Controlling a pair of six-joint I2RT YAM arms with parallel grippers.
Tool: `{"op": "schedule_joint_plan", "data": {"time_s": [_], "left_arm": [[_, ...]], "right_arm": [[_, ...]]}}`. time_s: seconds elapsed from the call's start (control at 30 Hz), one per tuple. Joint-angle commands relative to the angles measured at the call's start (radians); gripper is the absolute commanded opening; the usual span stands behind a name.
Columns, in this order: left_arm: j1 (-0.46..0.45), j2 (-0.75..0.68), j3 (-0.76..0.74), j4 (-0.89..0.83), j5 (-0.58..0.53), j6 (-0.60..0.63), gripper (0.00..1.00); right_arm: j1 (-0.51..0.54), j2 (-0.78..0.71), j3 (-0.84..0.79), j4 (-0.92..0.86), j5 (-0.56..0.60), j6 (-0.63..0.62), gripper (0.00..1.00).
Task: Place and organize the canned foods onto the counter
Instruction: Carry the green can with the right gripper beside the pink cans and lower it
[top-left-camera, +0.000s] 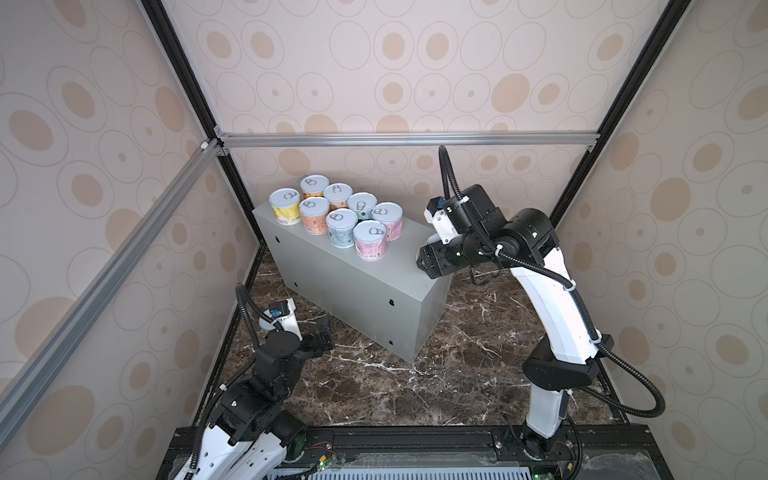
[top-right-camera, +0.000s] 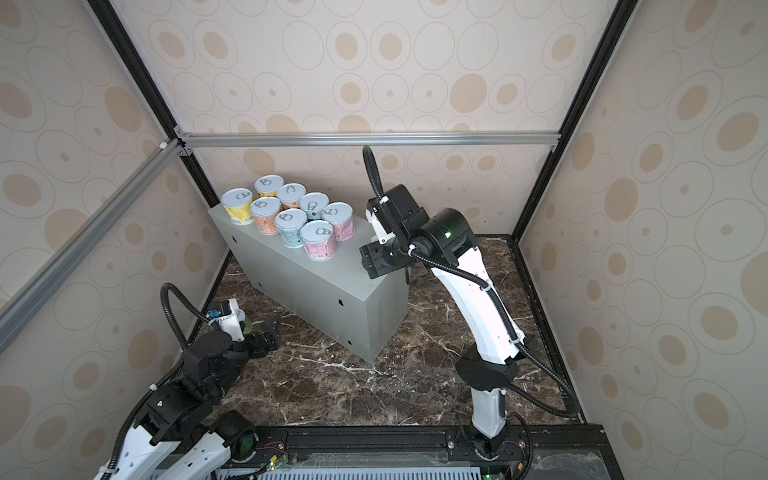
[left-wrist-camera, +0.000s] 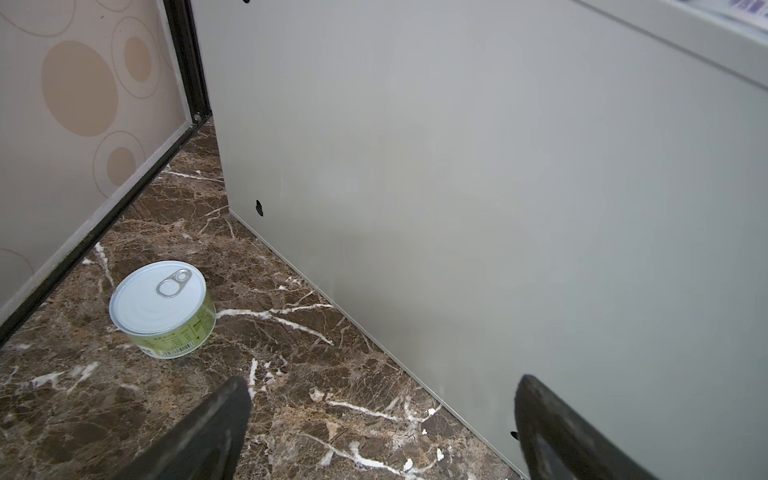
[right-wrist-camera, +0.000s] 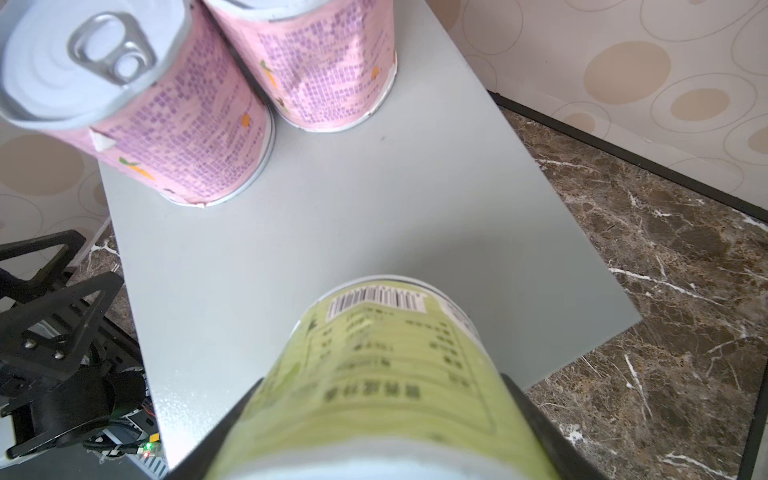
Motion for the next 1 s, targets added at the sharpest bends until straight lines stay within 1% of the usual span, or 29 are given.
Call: {"op": "schedule_joint_plan", "data": {"time_s": [0.0,0.1,0.33,0.53,0.77,0.97], "left_arm": [[0.007,-0.002,0.002,0.016,0.0,0.019,0.99],[0.007,-0.002,0.003,0.016,0.0,0.019,0.99],[0.007,-0.005,0.002,0.016,-0.002,0.019,0.99],[0.007,-0.005,0.002,0.015,-0.004,0.019,0.99],[0.007,-0.006,0.002,0.012,-0.008,0.016,0.99],[0.007,-0.011,0.004,0.008,-0.017,0.014,0.99]], "right_arm": [[0.01,0.038,0.019,0.047,-0.001,-0.009,0.55],[0.01,0.057,0.02,0.06,-0.008,-0.013,0.61],[0.01,0.08,0.019,0.086,-0.012,-0.027,0.8],[0.01,0.079,0.02,0.111,-0.015,-0.033,0.9],[0.01,0.064,0.018,0.129,-0.02,-0.038,0.96],[0.012,0.009,0.001,0.158,-0.004,-0.044,0.99]]}}
